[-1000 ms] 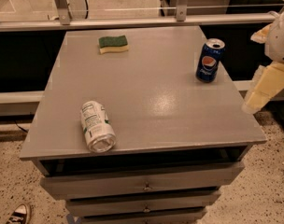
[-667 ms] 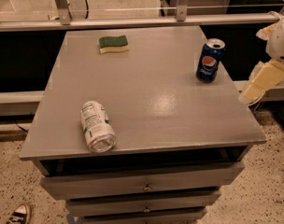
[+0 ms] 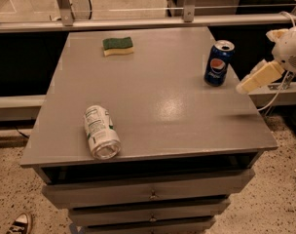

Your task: Move pepsi can near 7up can

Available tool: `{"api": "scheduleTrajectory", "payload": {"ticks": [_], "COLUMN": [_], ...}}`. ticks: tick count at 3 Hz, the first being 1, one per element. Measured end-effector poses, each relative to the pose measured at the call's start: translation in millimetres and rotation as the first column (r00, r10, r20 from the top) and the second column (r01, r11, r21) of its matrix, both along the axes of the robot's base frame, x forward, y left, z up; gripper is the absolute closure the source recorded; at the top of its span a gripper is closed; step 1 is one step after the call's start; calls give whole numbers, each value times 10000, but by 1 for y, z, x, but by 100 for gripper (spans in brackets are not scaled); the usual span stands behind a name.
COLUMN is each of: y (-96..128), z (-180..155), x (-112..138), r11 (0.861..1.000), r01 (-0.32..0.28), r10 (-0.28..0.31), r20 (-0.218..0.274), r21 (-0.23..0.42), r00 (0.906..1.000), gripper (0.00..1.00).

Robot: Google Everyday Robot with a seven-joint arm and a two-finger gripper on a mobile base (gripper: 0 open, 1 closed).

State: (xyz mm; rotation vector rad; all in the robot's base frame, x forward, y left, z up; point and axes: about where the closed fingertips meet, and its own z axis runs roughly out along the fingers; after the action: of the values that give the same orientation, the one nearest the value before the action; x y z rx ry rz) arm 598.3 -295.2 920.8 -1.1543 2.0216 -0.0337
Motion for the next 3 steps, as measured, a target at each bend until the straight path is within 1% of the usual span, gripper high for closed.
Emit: {"api": "scheduleTrajectory", "payload": {"ticks": [1,2,3], "y": [1,12,30], "z": [-13,-25,-36], "x": [31,56,74], "r11": [9900,9632,9349], "r01": [-9,-223,-614], "r10": [-74,-4,298], "r20": [588,845,951], "r21": [1410,2679,3496], "r00": [9982,9964,9950], "gripper": [0,0,15]}}
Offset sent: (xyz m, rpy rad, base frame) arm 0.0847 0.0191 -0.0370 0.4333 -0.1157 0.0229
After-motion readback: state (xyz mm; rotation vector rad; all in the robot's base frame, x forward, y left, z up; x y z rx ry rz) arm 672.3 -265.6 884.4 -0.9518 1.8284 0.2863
